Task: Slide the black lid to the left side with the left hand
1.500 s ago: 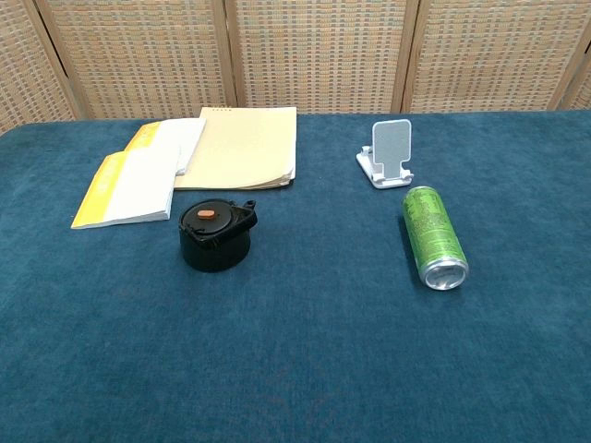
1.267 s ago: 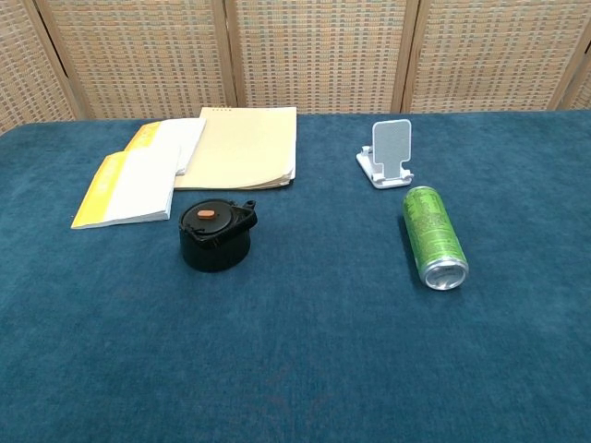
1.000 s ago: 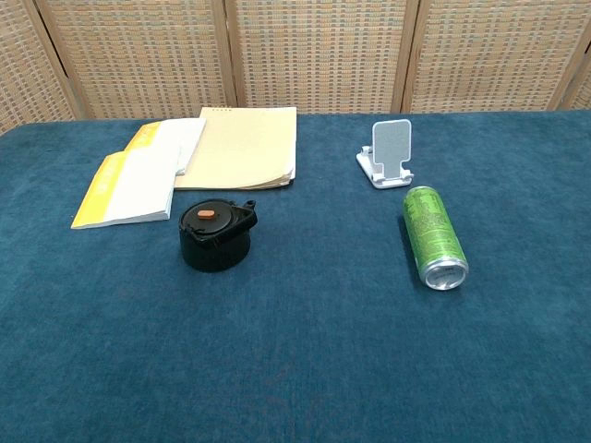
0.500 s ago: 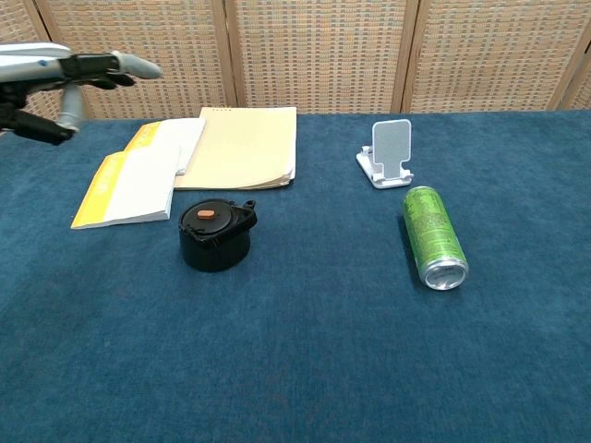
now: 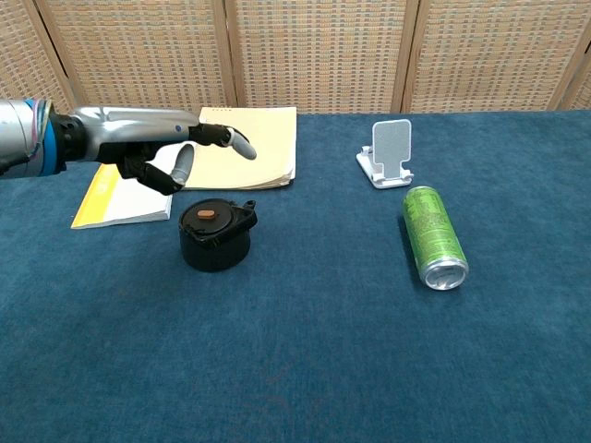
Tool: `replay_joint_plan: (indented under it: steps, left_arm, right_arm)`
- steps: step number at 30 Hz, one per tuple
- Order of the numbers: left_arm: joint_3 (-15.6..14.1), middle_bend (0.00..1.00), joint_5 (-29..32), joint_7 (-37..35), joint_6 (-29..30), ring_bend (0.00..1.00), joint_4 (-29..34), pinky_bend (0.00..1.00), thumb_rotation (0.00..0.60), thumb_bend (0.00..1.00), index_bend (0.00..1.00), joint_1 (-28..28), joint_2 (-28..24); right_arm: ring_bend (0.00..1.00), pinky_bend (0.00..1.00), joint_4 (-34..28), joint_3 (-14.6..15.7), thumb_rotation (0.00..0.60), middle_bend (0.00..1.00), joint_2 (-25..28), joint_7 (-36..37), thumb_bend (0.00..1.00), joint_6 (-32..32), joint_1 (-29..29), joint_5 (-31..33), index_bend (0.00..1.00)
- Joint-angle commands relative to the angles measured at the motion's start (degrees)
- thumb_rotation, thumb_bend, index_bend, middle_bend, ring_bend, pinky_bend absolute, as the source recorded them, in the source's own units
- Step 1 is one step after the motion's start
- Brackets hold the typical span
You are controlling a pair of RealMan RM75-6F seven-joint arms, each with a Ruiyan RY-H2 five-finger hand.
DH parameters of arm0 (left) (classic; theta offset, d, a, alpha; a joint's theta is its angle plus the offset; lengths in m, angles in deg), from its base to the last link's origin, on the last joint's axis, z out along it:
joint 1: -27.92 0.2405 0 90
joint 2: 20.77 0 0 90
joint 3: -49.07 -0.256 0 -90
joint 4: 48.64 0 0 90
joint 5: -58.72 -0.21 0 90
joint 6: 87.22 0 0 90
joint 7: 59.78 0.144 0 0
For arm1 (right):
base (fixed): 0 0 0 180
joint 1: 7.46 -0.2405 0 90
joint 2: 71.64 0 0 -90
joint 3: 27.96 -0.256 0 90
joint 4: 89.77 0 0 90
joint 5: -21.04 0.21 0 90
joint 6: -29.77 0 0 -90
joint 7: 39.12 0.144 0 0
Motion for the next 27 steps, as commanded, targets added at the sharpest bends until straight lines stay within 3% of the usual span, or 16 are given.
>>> replay_joint_plan:
  steps: [1,9,14,23,27]
  left_arm:
    - [-2.1,0.04,5.6,7.3,0.4,0.07,-0.1,0.0,0.6,1.0,0.16,-2.9,2.6]
    - [-5.0,0.09,12.9,14.3,2.6,0.11,2.2,0.0,0.6,1.0,0.2,-5.6,3.7]
    - [-6.4,0.1,14.0,16.4,3.4,0.11,2.5,0.0,0.6,1.0,0.2,-6.6,4.1]
    - [-10.7,0.18,11.6,18.8,4.3,0.16,4.9,0.0,0.6,1.0,0.24,-6.4,0.0]
    - [-13.0,0.19,7.0,17.8,5.1,0.17,5.9,0.0,0.6,1.0,0.26,-4.8,-3.0]
  right_arm:
    - [0.0,0.0,0.0,-0.1,0.6,0.0,0.1,0.4,0.0,0.1,0.0,0.1,0.0]
    - [0.0,0.0,0.3,-0.1,0.6,0.0,0.7,2.1,0.0,0.1,0.1,0.1,0.0]
    - [0.0,0.0,0.2,-0.2,0.6,0.0,0.8,2.4,0.0,-0.1,0.2,0.0,0.0]
    - [0.0,0.0,0.2,-0.2,0.6,0.0,0.8,2.5,0.0,0.0,0.2,0.0,0.0]
    - [0.0,0.0,0.1,-0.1,0.6,0.0,0.8,2.2,0.0,-0.1,0.2,-0.2,0.0]
